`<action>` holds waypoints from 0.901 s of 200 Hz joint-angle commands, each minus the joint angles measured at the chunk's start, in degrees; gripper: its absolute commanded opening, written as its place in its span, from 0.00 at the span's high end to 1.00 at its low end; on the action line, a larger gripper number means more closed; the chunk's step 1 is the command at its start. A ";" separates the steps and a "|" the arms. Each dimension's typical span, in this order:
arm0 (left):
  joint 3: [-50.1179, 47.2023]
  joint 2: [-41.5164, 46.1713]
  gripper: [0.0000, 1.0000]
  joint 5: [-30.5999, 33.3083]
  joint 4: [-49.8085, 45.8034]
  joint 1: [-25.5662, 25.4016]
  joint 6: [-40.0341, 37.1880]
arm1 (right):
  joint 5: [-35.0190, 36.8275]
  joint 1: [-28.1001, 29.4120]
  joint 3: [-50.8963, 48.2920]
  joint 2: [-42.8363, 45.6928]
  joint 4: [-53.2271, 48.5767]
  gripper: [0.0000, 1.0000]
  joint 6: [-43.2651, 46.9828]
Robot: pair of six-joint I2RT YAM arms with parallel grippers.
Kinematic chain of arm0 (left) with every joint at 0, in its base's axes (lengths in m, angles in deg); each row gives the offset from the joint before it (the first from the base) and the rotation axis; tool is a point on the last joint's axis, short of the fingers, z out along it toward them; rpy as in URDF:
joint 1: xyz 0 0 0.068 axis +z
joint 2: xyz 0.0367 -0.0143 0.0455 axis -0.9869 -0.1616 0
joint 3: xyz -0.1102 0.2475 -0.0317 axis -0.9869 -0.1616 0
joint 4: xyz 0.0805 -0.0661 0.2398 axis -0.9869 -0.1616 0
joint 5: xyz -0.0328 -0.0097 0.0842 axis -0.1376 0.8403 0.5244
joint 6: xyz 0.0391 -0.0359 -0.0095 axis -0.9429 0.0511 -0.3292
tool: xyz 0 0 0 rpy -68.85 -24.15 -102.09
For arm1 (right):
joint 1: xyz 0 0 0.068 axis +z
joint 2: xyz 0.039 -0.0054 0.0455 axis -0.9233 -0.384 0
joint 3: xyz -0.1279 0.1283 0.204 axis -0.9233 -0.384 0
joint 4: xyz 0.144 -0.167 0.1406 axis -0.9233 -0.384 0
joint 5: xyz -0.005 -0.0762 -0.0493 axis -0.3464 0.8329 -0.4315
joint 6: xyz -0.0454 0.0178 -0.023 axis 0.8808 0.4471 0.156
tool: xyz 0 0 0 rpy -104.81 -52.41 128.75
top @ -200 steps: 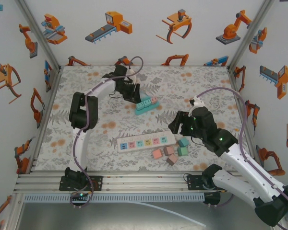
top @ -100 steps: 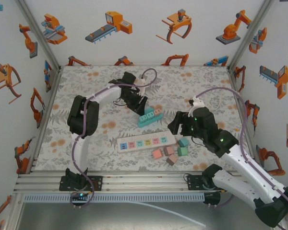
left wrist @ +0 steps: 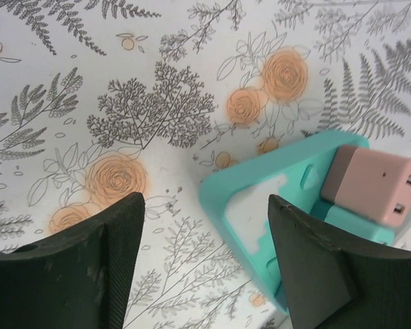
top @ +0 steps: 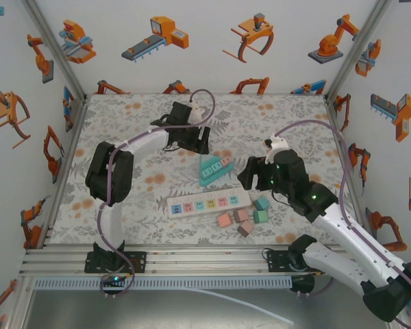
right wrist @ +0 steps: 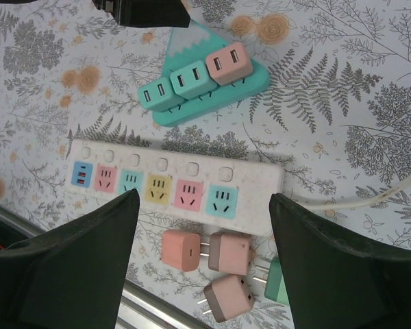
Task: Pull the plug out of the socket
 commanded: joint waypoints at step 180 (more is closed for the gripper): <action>13.46 -13.36 0.52 -12.69 -2.81 -10.27 -2.28 | -0.20 0.25 -1.14 1.40 3.67 0.31 -3.73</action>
